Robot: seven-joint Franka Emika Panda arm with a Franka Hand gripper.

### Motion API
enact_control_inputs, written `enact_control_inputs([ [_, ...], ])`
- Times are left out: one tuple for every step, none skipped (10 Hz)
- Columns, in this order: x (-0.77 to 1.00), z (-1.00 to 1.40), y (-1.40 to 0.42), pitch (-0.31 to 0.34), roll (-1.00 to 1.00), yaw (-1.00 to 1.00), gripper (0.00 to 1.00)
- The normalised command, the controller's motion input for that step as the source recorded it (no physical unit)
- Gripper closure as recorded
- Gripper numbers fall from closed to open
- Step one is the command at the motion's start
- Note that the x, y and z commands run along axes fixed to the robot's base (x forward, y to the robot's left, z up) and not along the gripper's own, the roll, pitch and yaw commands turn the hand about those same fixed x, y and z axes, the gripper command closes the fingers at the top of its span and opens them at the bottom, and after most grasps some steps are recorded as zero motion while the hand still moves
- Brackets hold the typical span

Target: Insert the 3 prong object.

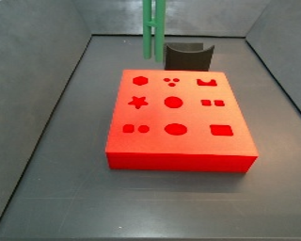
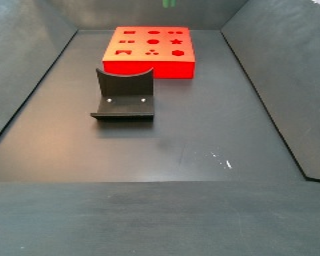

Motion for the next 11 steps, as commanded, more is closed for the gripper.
enact_control_inputs([
  [0.38,-0.23,0.15,0.0,-0.04,-0.33,1.0],
  [0.46,-0.32,0.3,0.0,0.0,-0.69,1.0],
  [0.49,-0.37,0.24,0.0,0.0,-0.74,1.0],
  [0.54,-0.33,0.23,0.0,0.0,-0.73,1.0],
  [0.54,-0.32,0.26,0.0,0.0,-0.72,1.0],
  [0.23,-0.34,0.21,0.01,0.01,-0.85,1.0],
  [0.21,-0.37,0.2,0.026,0.03,-0.84,1.0],
  [0.23,-0.35,0.22,0.044,0.05,-0.81,1.0],
  [0.29,-0.23,0.28,0.079,0.08,-0.69,1.0],
  [0.29,-0.07,0.3,0.084,0.15,-0.6,1.0],
  [0.41,0.0,0.37,0.081,0.07,-0.56,1.0],
])
